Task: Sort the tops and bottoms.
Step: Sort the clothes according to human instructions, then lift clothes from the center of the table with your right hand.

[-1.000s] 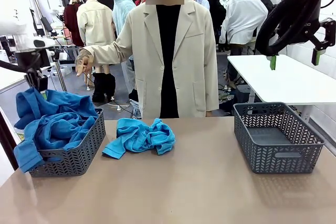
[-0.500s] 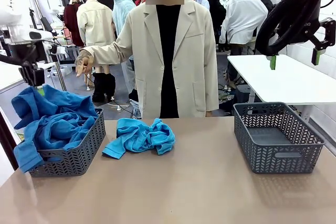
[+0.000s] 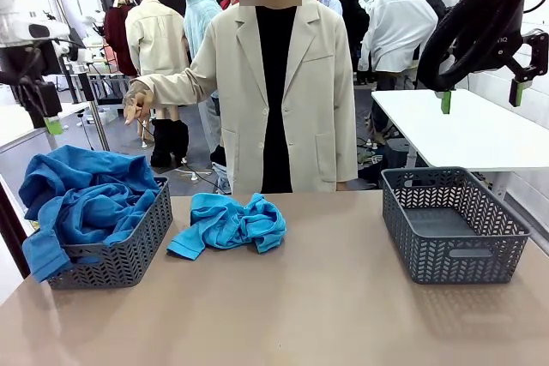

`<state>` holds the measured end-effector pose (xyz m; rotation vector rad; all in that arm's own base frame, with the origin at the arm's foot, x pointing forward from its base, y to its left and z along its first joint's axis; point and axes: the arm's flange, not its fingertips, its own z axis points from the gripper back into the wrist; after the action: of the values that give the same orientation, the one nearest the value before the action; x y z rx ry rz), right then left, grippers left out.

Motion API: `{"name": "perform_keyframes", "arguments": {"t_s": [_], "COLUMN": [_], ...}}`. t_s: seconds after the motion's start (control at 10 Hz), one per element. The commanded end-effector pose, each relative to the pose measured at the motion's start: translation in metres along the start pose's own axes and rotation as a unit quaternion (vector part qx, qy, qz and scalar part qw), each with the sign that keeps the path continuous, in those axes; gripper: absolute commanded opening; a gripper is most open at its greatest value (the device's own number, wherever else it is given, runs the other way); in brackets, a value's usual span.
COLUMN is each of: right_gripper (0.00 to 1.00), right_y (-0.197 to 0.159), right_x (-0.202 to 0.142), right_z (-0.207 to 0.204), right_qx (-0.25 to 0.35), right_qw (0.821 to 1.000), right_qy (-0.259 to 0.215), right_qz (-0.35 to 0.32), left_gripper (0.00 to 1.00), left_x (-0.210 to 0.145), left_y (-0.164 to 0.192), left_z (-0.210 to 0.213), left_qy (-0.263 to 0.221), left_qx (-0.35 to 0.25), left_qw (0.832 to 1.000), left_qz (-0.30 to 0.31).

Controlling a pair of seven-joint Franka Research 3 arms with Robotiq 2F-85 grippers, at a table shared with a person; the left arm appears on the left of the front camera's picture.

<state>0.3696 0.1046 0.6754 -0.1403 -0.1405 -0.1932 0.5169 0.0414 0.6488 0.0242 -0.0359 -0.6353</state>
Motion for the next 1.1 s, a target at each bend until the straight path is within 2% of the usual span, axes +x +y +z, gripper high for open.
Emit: {"name": "perform_keyframes", "arguments": {"t_s": [0.0,0.2,0.3,1.0], "right_gripper": [1.0,1.0,1.0,1.0], "right_y": [0.001,0.001,0.001,0.001], "right_x": [0.0,0.0,0.0,0.0], "right_z": [0.003,0.003,0.003,0.003], "right_qx": [0.012,0.012,0.012,0.012], "right_qw": [1.0,1.0,1.0,1.0], "right_qy": [0.008,0.008,0.008,0.008], "right_qz": [0.005,0.005,0.005,0.005], "left_gripper": [1.0,1.0,1.0,1.0], "left_x": [-0.013,-0.025,-0.014,-0.014], "left_y": [-0.004,-0.008,-0.003,-0.003], "left_z": [0.025,0.048,0.035,0.035], "left_qy": [-0.025,-0.053,-0.028,-0.028], "left_qx": [0.041,0.075,0.036,0.036], "left_qw": [0.999,0.995,0.999,0.999], "left_qz": [0.02,0.032,0.008,0.008]}}
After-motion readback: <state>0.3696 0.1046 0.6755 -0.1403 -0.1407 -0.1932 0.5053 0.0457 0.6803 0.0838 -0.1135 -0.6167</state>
